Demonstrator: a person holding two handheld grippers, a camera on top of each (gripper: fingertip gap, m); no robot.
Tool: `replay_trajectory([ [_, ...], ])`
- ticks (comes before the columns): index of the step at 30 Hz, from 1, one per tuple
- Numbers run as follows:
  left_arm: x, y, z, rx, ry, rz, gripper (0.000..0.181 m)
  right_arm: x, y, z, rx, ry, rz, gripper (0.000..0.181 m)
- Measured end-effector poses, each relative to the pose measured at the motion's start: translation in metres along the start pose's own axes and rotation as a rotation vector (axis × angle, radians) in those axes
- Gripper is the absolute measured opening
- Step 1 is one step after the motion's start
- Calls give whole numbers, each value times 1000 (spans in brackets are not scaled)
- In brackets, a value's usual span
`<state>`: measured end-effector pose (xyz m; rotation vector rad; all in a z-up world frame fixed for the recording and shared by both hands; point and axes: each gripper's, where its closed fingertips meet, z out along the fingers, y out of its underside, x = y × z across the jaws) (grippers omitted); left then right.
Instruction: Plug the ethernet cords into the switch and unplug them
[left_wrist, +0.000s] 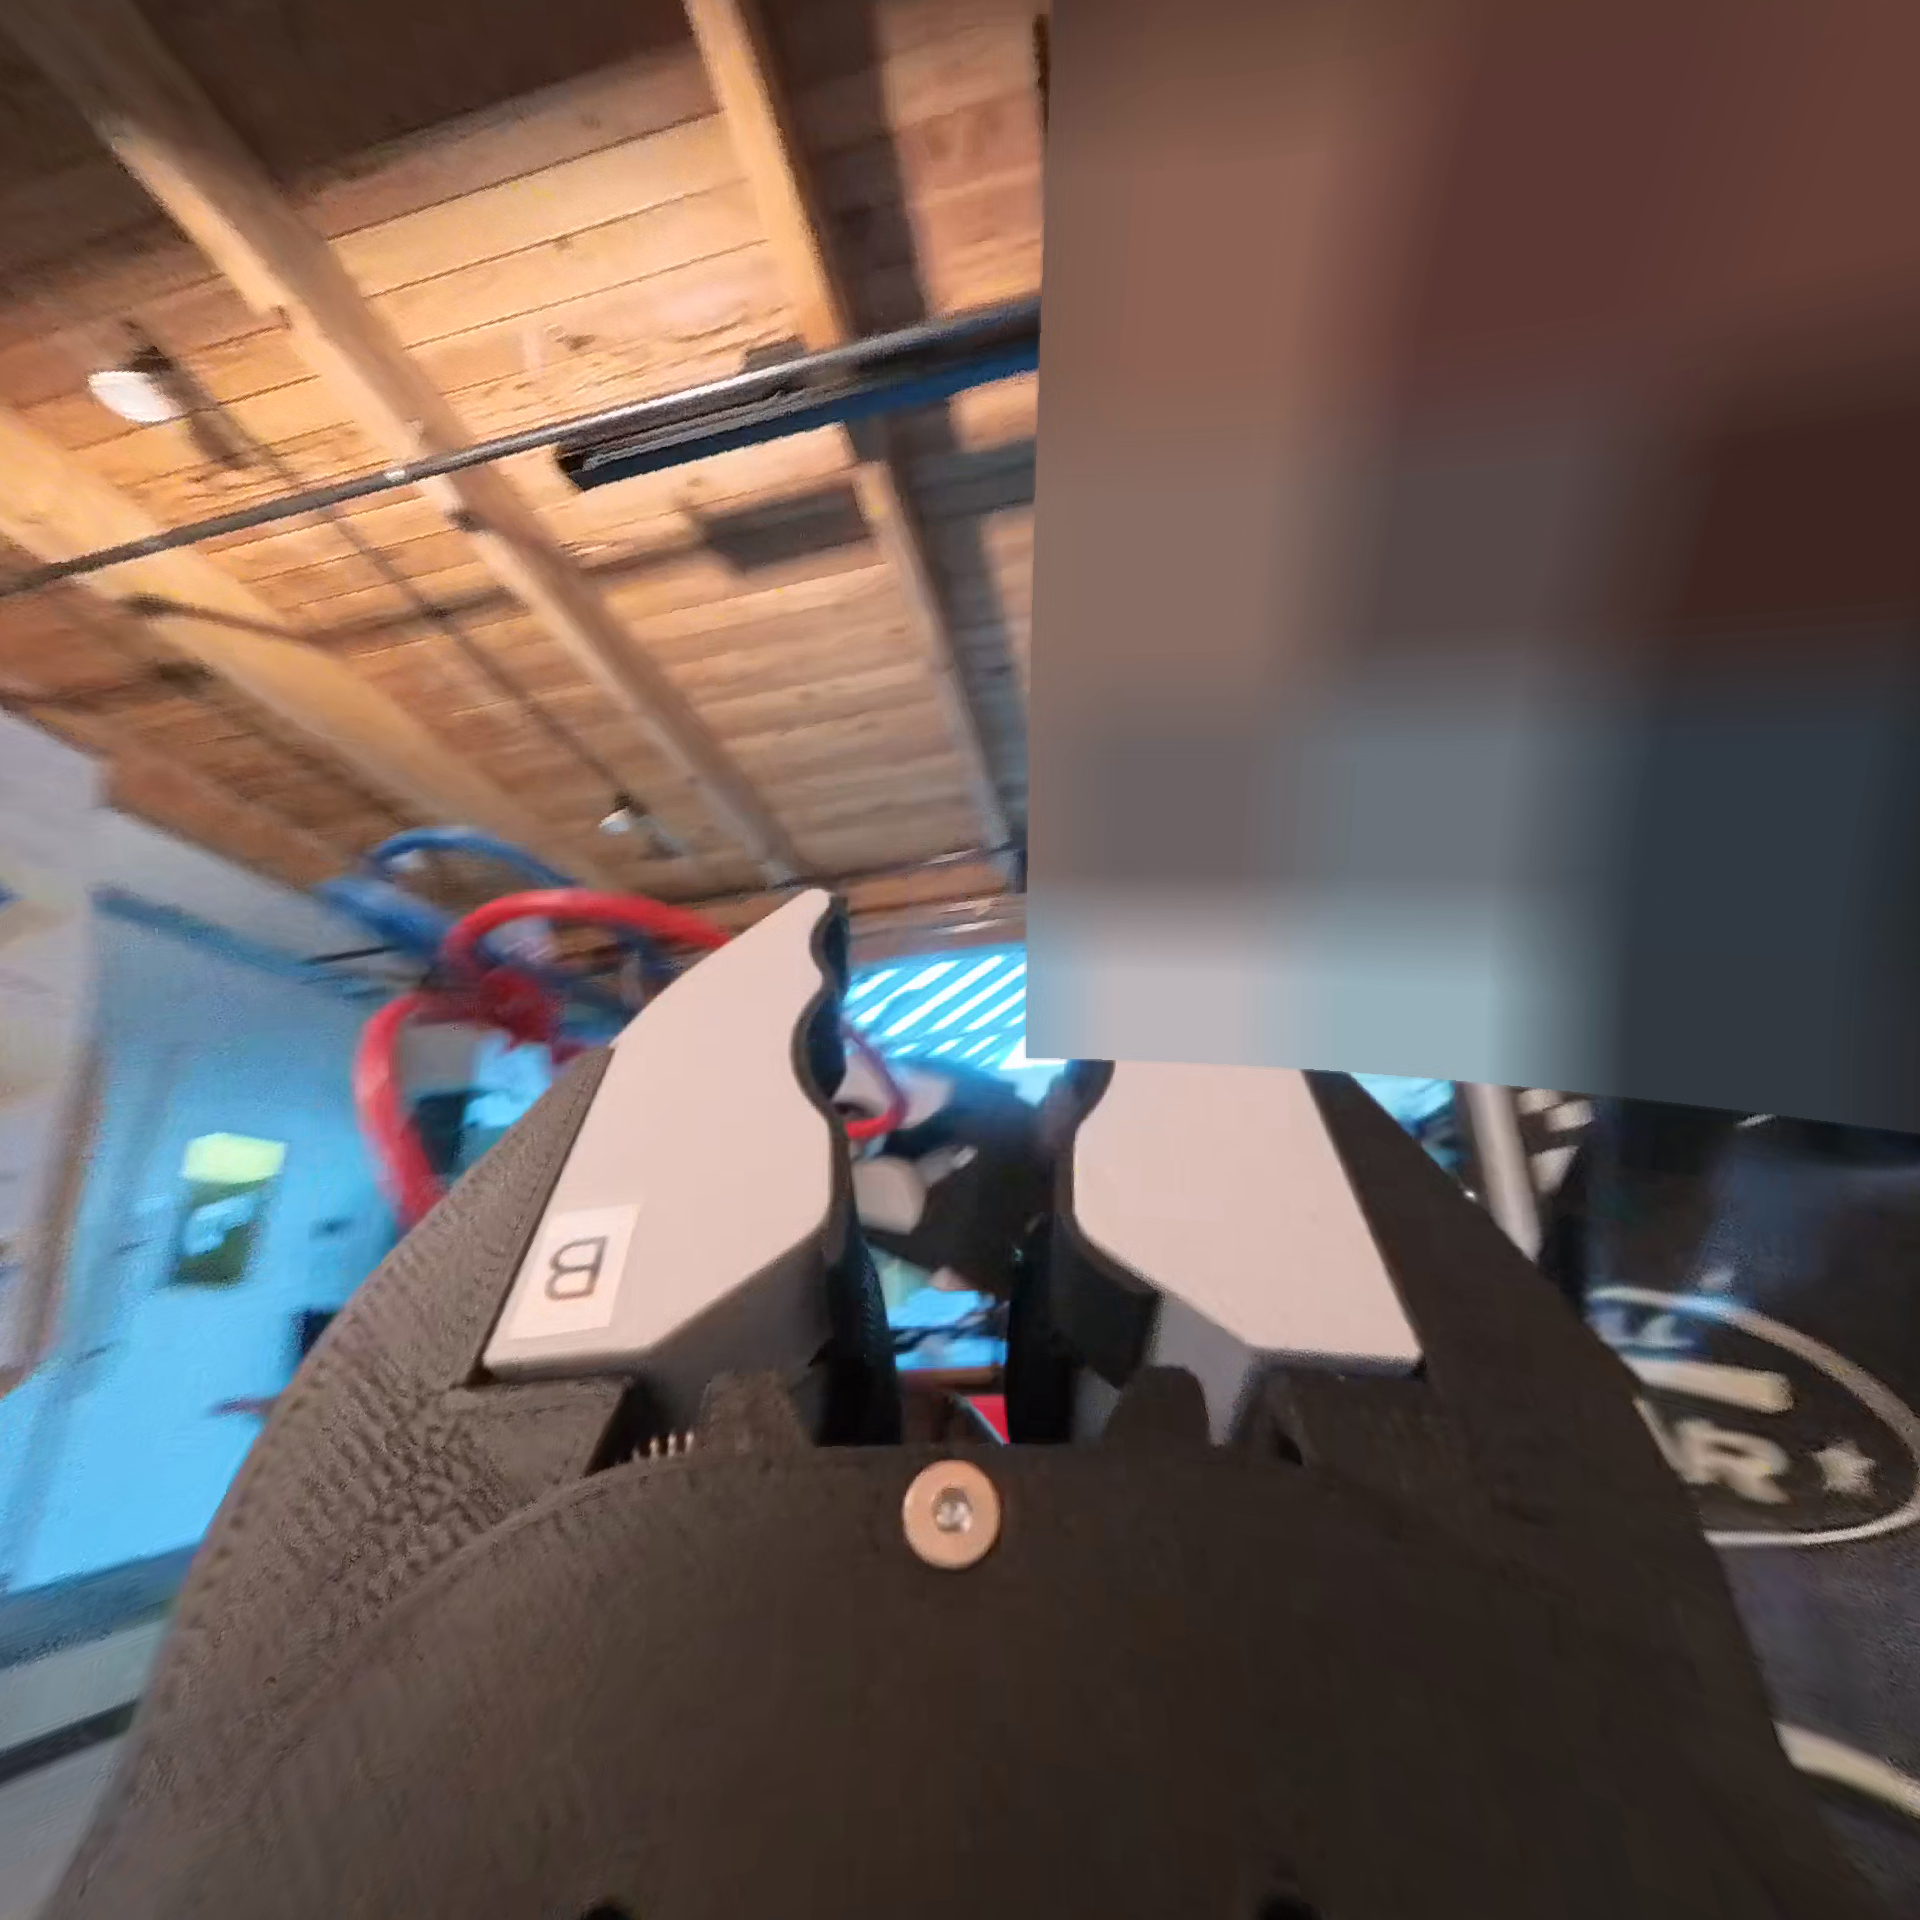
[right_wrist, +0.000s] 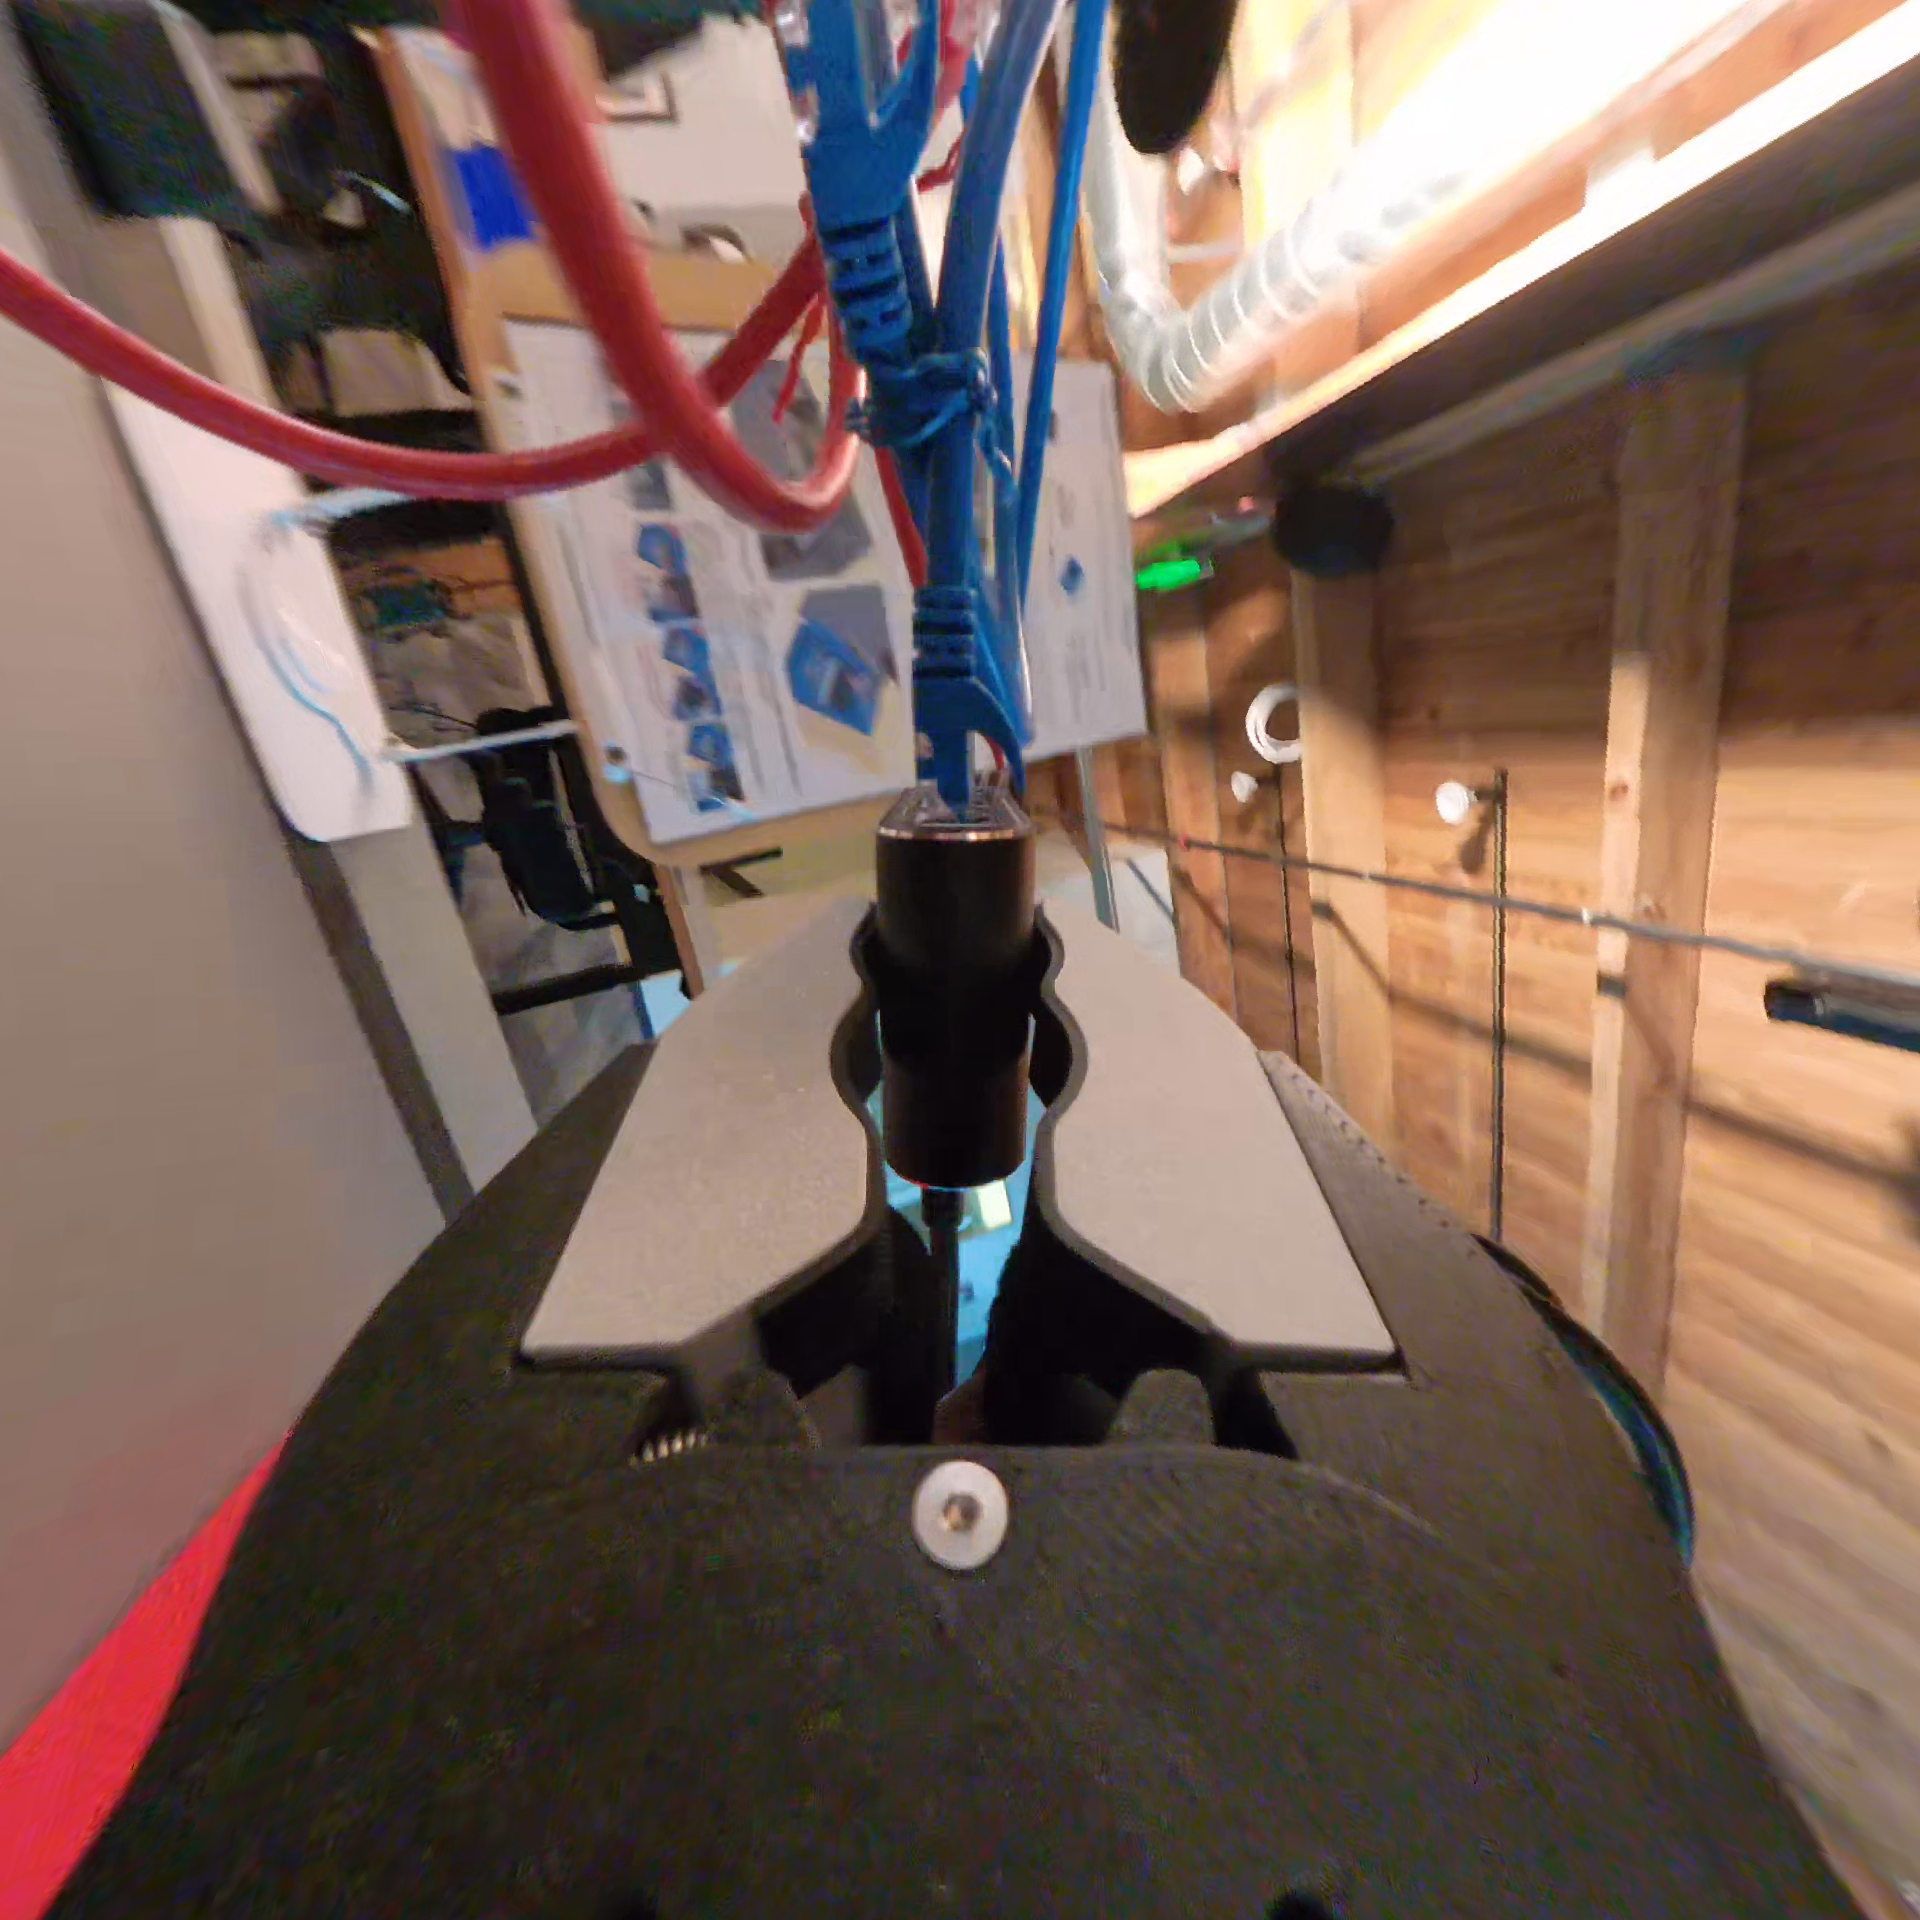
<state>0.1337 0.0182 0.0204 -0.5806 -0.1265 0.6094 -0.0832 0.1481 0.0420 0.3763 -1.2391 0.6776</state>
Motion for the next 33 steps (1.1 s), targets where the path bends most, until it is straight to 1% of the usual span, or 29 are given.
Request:
replay_trajectory([
  [1, -7, 4, -1, -31, -47, 40, 39, 11, 10, -1, -29, 23, 26, 24],
  [2, -14, 7, -2, -51, -85, 59, 38, 22, 20, -2, -61, 40, 55, 24],
  [5, -21, 8, -5, -49, -111, 35, 39, 47, 50, -10, -144, 73, 175, 24],
  [11, -29, 20, -8, -97, -154, 65, 38, 73, 107, -34, -167, 75, 612, 25],
  [15, -35, 28, -9, -137, -184, 77, 38, 74, 146, -51, -152, 46, 942, 24],
  [18, -40, 33, -11, -156, -209, 65, 38, 63, 169, -57, -128, -26, 1197, 24],
  [21, -42, 32, -12, -149, -216, 51, 38, 51, 195, -59, -144, -73, 1387, 24],
  [24, -44, 33, -13, -148, -229, 38, 37, 35, 221, -59, -228, -79, 1454, 24],
  [26, -45, 34, -13, -153, -233, 31, 37, 19, 226, -57, -280, -137, 1460, 24],
  [29, -45, 36, -13, -164, -236, 29, 37, -10, 225, -54, -372, -290, 1416, 24],
  [33, -47, 37, -14, -174, -249, 36, 37, -53, 220, -57, -545, -506, 1337, 24],
])
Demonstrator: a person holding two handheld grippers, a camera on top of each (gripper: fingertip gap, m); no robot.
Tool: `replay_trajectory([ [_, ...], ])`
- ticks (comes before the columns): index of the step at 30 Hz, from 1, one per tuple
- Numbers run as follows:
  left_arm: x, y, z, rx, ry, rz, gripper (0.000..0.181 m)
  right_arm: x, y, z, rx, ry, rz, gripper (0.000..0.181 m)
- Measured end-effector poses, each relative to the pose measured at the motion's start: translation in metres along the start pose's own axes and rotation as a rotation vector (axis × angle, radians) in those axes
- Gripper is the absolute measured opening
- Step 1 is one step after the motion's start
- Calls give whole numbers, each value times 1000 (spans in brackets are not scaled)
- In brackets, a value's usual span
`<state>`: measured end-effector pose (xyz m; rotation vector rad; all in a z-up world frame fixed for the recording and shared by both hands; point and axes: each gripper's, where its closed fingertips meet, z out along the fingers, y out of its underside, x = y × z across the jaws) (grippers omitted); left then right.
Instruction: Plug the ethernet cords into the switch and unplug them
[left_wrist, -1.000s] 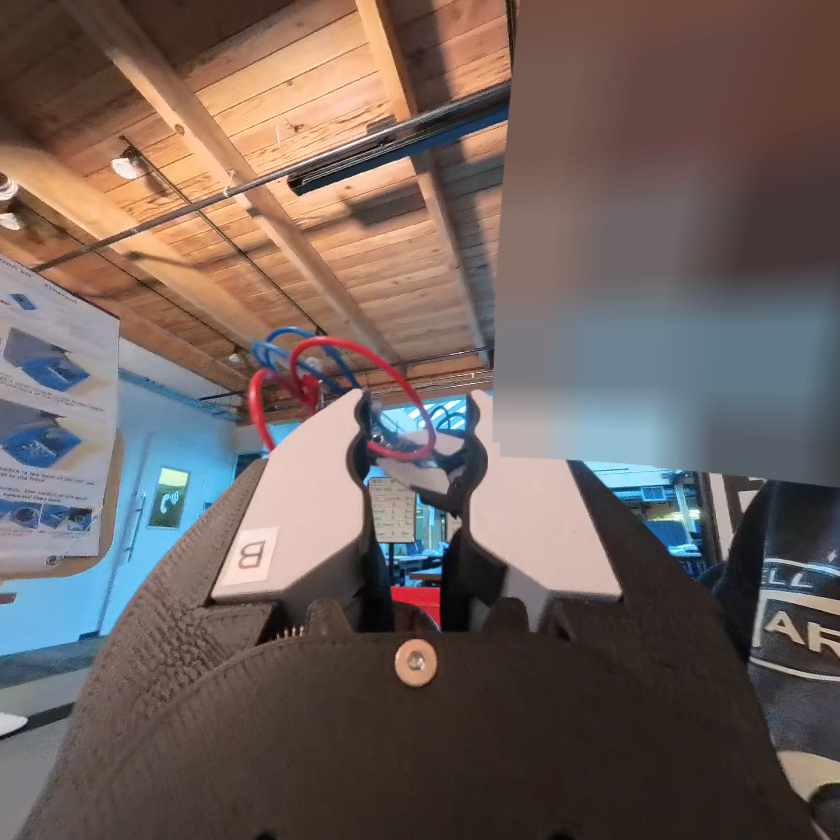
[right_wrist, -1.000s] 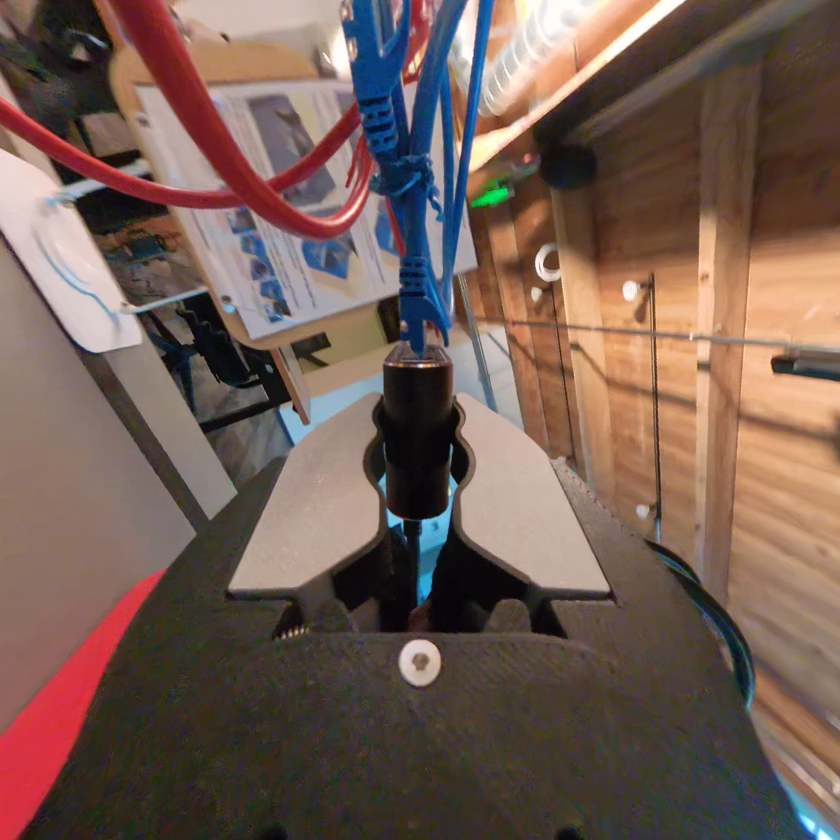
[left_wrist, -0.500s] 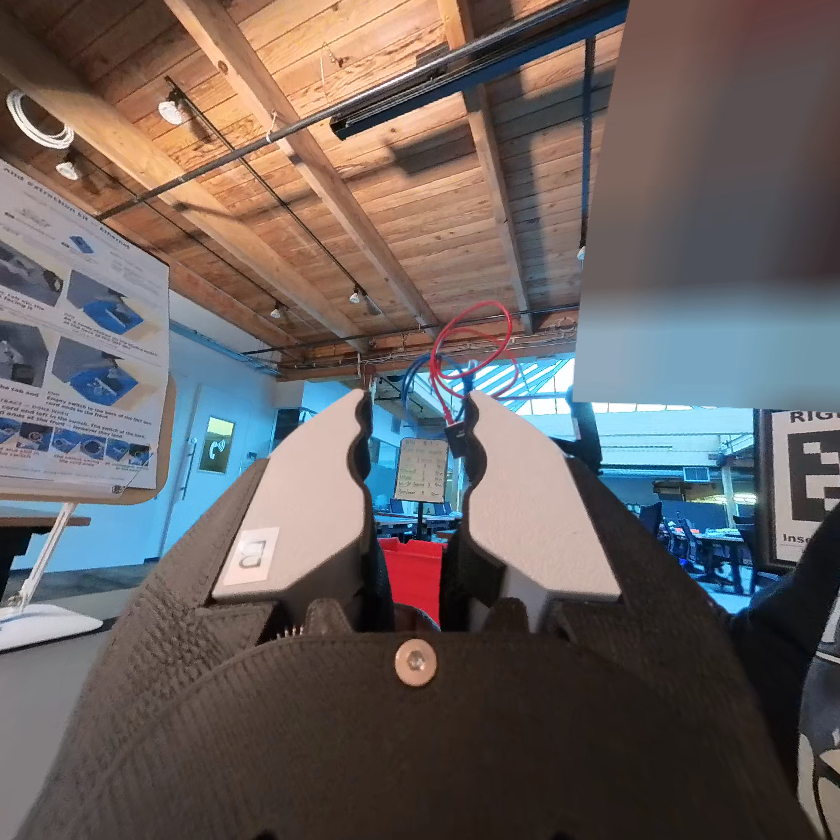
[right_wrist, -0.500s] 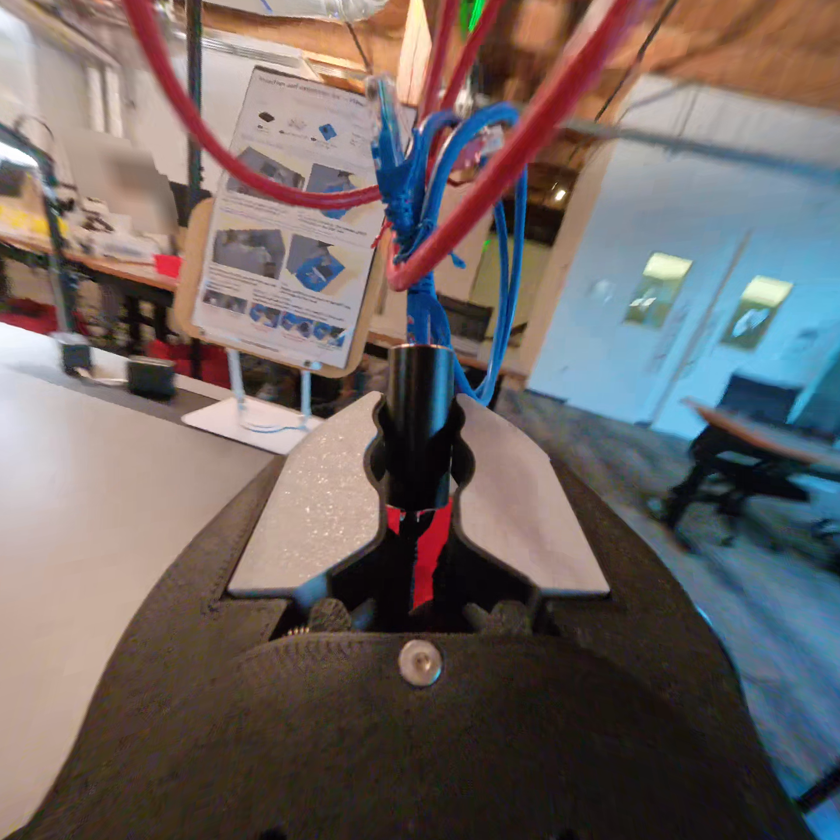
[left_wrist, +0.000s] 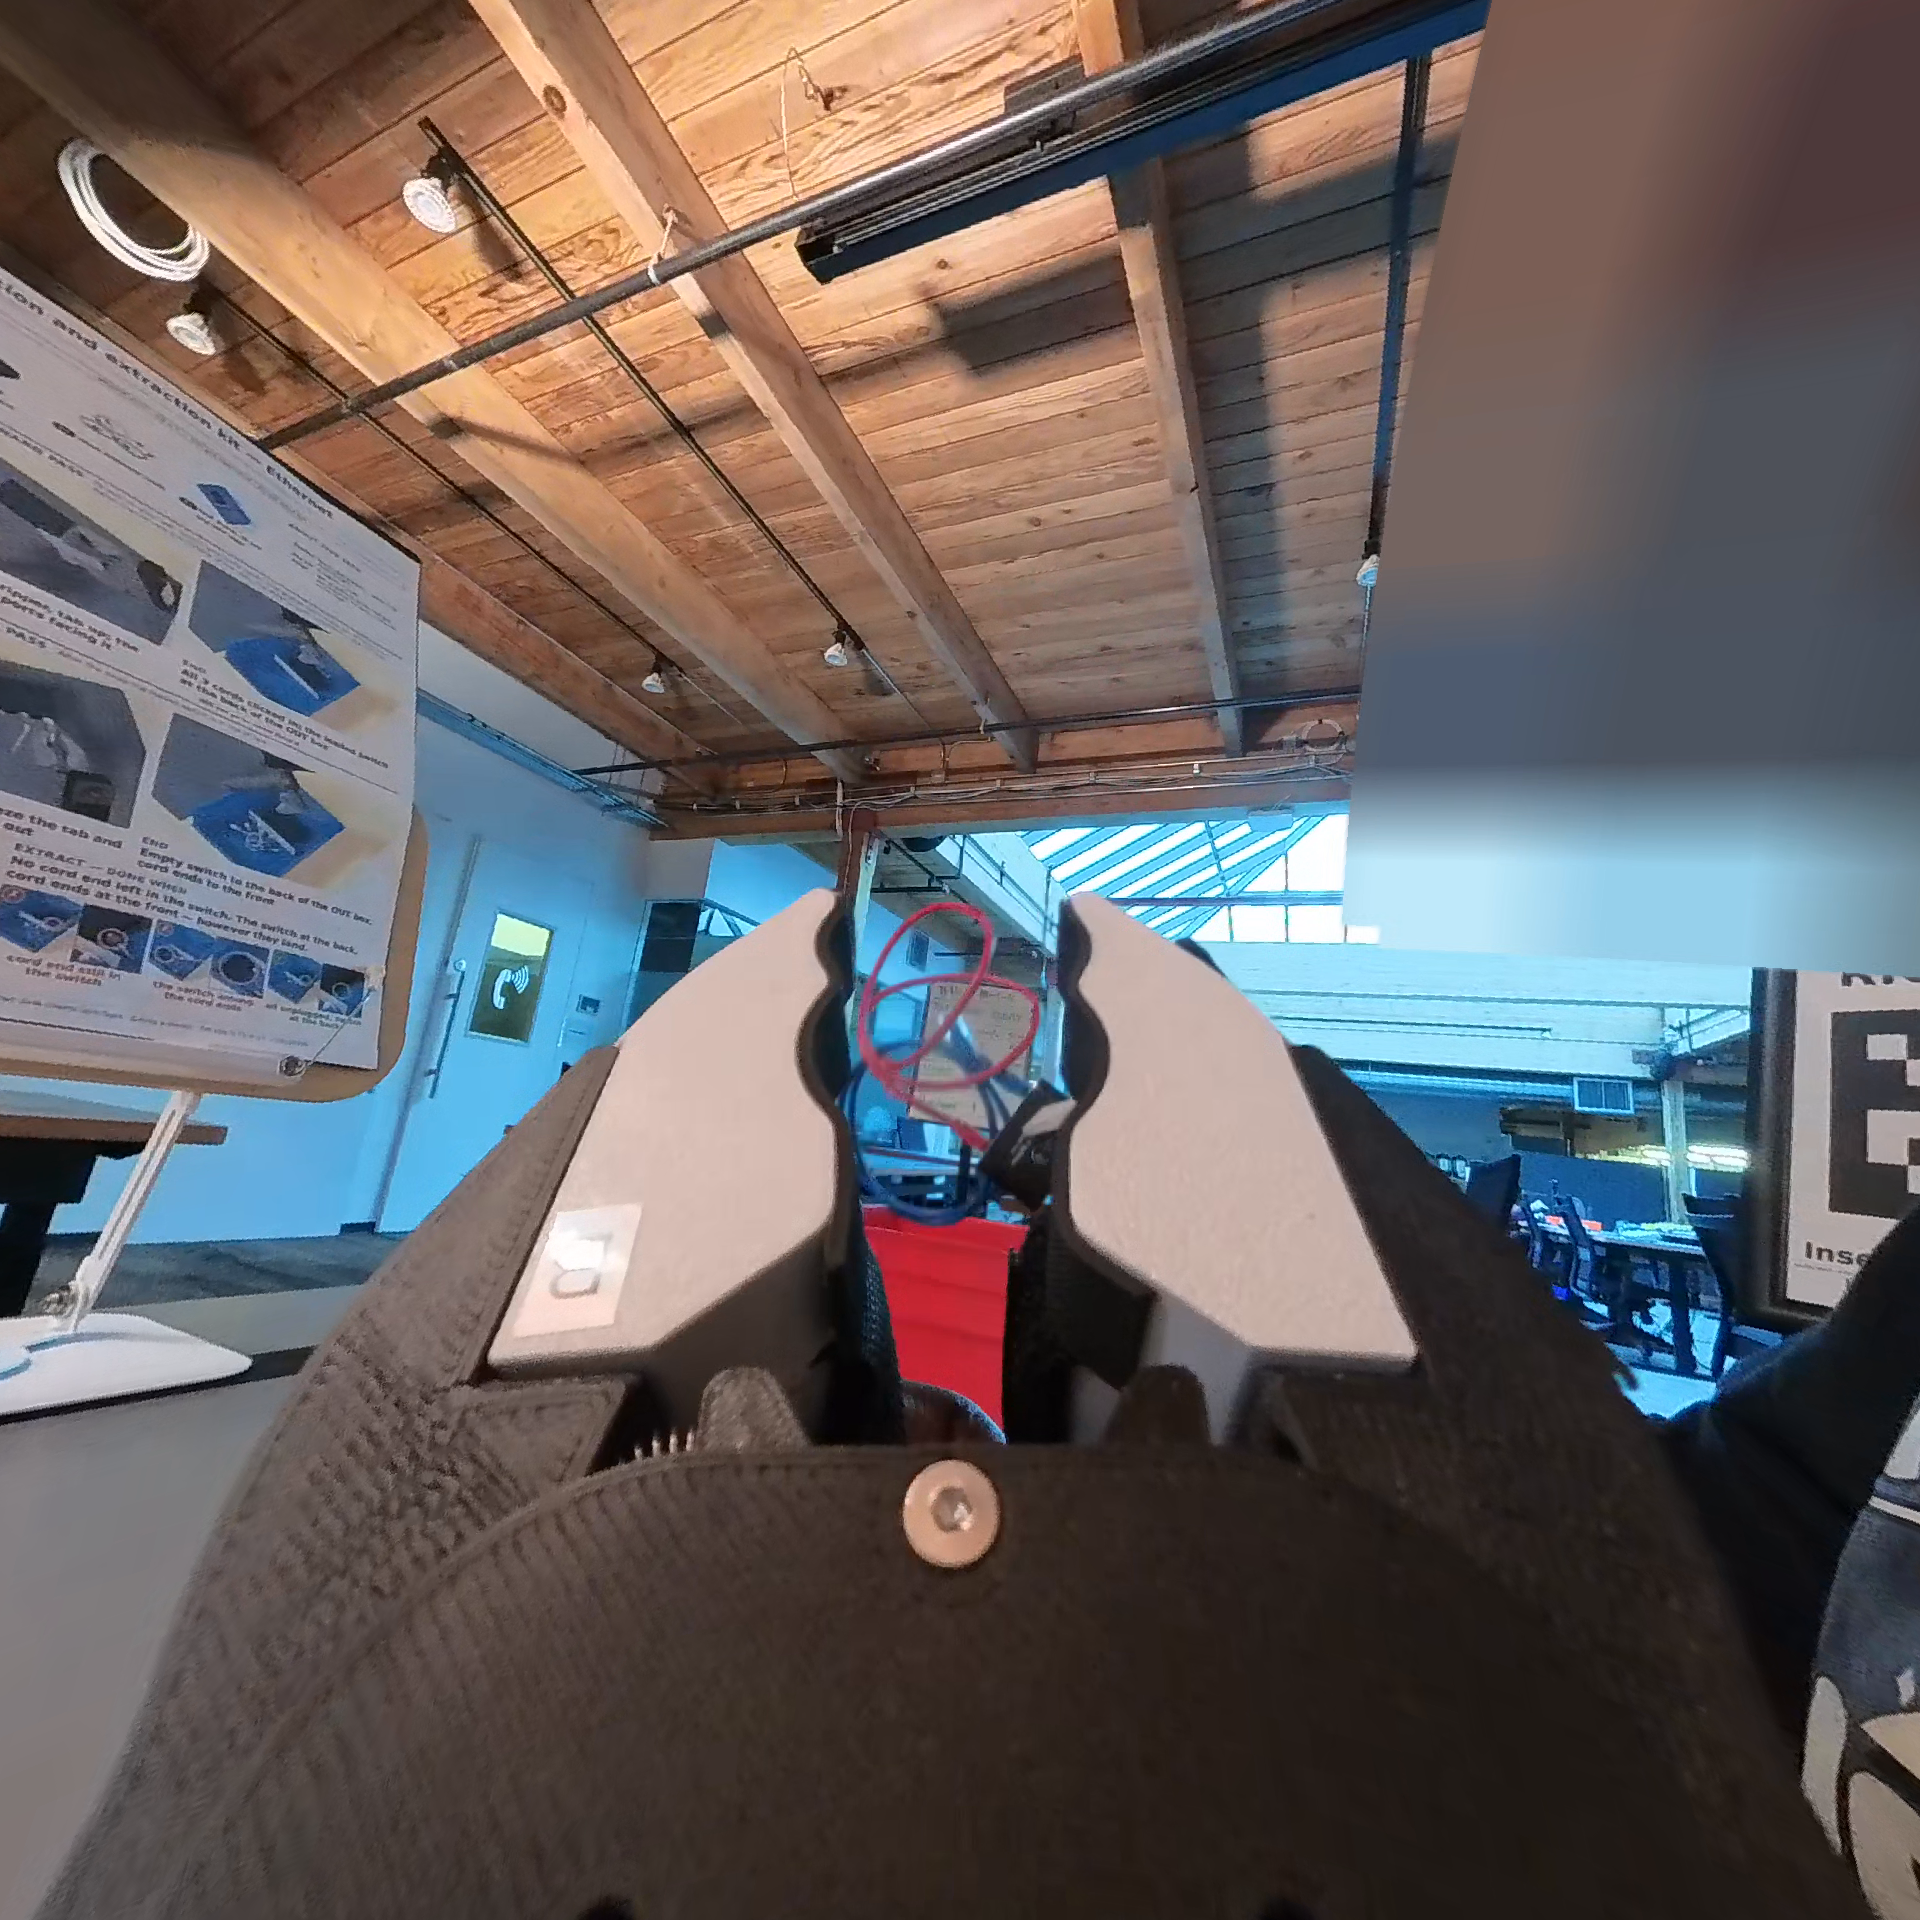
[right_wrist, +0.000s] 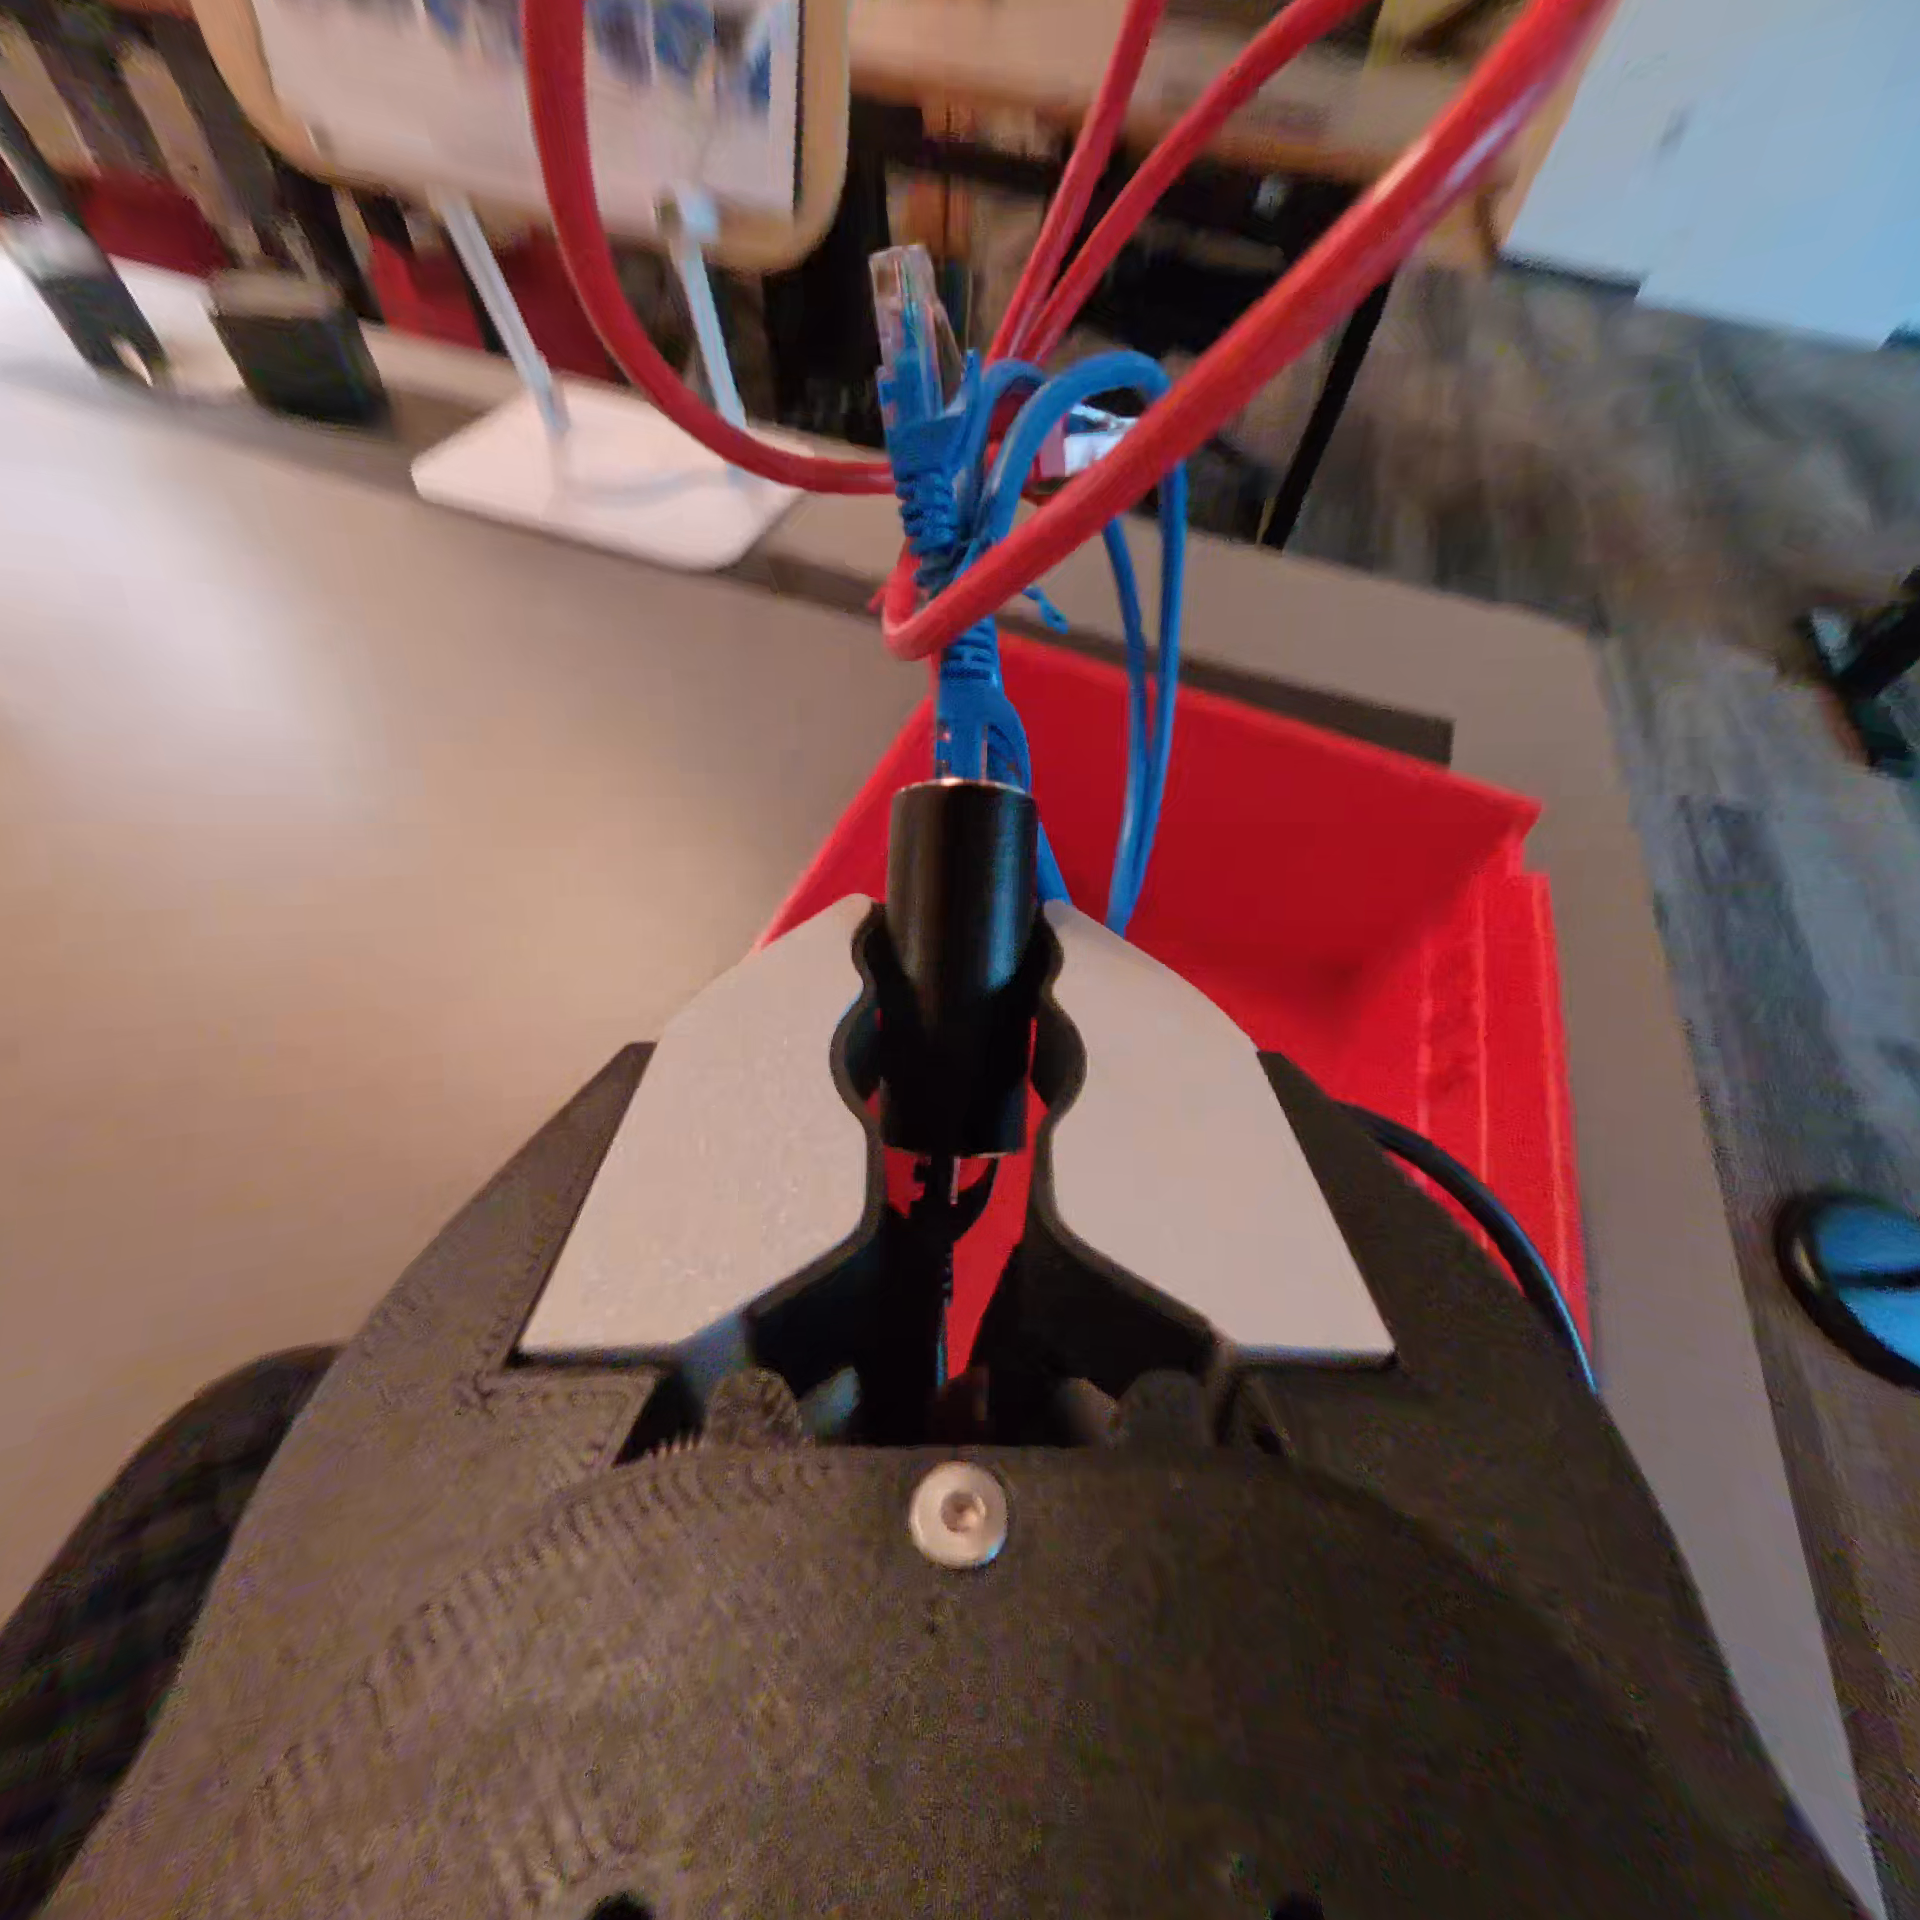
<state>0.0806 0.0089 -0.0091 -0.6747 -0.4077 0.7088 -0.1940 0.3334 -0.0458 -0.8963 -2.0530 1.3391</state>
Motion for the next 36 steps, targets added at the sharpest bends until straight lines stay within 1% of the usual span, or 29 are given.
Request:
replay_trajectory([
  [5, -1, 0, 0, 1, -3, -4, 36, -1, 46, 30, -269, 27, 9, 25],
  [7, -2, 0, -1, -1, -7, -8, 36, -3, 67, 40, -369, 2, 28, 25],
  [8, -2, 0, -1, 0, -7, -12, 36, -7, 73, 44, -393, -33, 36, 25],
  [9, -2, 0, -1, -1, -8, -18, 36, -10, 77, 47, -408, -57, 45, 25],
  [14, -3, 4, 0, -23, -7, -35, 35, -13, 103, 56, -531, -72, 23, 26],
  [18, 0, 5, 1, -25, -3, -16, 35, -15, 117, 62, -601, -68, -18, 28],
  [24, 4, 10, 3, -44, 5, 25, 35, -18, 120, 67, -595, -84, -40, 32],
  [26, 6, 11, 4, -46, 11, 45, 36, -21, 124, 69, -615, -108, -33, 41],
  [27, 6, 12, 4, -50, 9, 55, 37, -21, 125, 69, -629, -107, -35, 43],
  [29, 5, 12, 4, -55, 2, 78, 39, -19, 116, 66, -601, -88, -53, 46],
  [31, 1, 12, 4, -52, -17, 92, 43, -17, 94, 59, -509, -69, -50, 55],
  [33, -8, 9, 3, -34, -79, 118, 58, -14, 62, 46, -360, -62, -16, 66],
  [36, -18, 7, 3, -46, -146, 160, 89, 12, 17, 12, -103, 40, 17, 94],
])
